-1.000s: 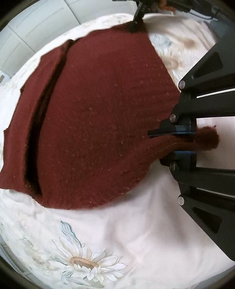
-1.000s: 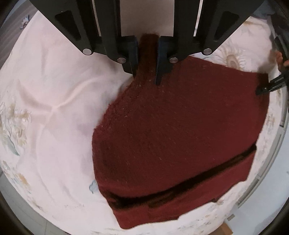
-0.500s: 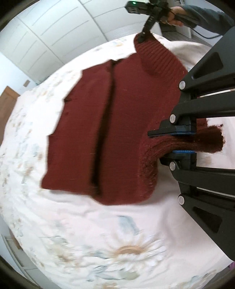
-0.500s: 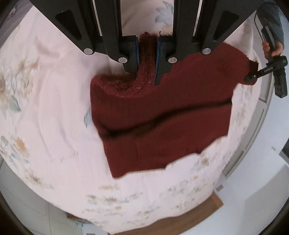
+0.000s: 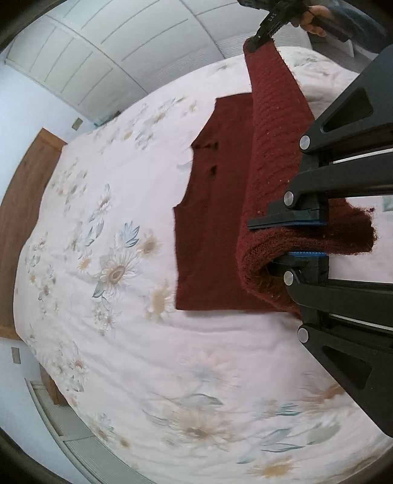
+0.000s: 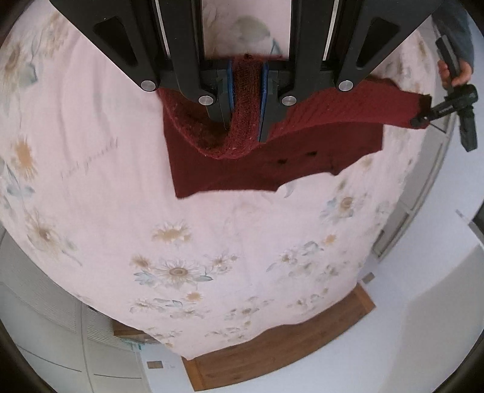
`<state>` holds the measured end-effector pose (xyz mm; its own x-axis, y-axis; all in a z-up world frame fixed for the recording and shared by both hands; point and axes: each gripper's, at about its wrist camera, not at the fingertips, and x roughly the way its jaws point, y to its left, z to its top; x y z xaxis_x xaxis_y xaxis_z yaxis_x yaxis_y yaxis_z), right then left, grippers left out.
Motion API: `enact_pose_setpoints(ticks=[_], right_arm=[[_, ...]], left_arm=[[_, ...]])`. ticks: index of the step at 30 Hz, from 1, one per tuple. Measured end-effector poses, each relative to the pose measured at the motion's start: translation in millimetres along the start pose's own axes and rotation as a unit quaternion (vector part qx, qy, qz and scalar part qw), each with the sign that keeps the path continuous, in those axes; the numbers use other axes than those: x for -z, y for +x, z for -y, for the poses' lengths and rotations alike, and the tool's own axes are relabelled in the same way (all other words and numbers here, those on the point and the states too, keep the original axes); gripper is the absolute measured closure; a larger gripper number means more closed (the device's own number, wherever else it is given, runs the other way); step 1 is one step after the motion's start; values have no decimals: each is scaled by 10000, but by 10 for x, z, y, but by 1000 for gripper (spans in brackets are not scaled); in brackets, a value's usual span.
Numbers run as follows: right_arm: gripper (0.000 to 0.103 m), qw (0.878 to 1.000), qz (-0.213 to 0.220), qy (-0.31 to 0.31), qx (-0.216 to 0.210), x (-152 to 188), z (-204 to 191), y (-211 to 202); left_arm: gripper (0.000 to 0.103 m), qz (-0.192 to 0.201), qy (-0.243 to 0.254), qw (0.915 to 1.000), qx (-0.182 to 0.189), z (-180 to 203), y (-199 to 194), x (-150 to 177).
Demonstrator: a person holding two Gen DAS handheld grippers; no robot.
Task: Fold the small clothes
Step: 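Fold the hem up toward the collar with both grippers and release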
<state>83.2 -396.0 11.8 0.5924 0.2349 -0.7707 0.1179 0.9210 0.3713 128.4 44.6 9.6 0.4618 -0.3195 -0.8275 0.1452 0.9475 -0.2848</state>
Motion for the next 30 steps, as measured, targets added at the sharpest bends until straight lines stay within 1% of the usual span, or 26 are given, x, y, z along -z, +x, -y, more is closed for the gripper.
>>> enact_pose_setpoints(ticks=[4,5,8,11,13,15,16,17,18,19,20,21,22,23,24,26,28,29,30], right_arm=[[91,9993,-250,-67,272,-145,-5,421],[91,9987,-341,-100,376,-168,-10,555],[91,9956,-550,-240,714,-201,-3,857],[90,9930,-766,-234,868,-177,32,1110],[89,9914,-854,-255,954,-142,39,1203],[88,9908,-870,-294,992,-106,28,1226],[87,9907,-852,-310,1012,-97,21,1218],[83,9906,-817,-335,1044,-95,13,1198],[81,9905,-757,-362,1090,-99,3,1167],[74,9904,-708,-370,1125,-107,-6,1138],[56,9904,-653,-370,1164,-118,-12,1104],[46,9906,-548,-358,1202,-135,-20,1040],[33,9910,-476,-356,1197,-144,-34,992],[32,9919,-371,-362,1156,-156,-55,923],[31,9928,-290,-378,1101,-166,-83,855],[22,9939,-173,-451,989,-171,-159,741],[20,9941,-38,-615,889,-141,-274,639],[18,9938,18,-718,847,-110,-347,599],[17,9936,51,-789,812,-76,-407,581]], left_arm=[[94,-176,102,9991,-381,-6,384,-210],[94,-225,129,9986,-459,-19,471,-215],[94,-285,313,9952,-880,-3,762,-215],[92,-256,595,9904,-1223,53,1011,-169],[91,-337,625,9873,-1419,60,1167,-134],[91,-517,525,9854,-1536,45,1267,-116],[90,-533,496,9848,-1579,45,1287,-112],[88,-548,494,9839,-1629,51,1288,-110],[83,-542,497,9837,-1640,58,1284,-112],[77,-549,484,9842,-1612,74,1262,-121],[59,-524,473,9854,-1549,86,1232,-129],[46,-467,470,9870,-1468,104,1185,-135],[43,-407,462,9882,-1404,126,1136,-146],[37,-355,453,9886,-1392,153,1089,-159],[28,-257,454,9891,-1377,181,1029,-173],[19,-97,458,9915,-1213,248,903,-202],[11,-33,513,9925,-1109,332,809,-214],[6,-16,589,9924,-1082,385,774,-218],[3,56,734,9918,-1045,467,735,-206]])
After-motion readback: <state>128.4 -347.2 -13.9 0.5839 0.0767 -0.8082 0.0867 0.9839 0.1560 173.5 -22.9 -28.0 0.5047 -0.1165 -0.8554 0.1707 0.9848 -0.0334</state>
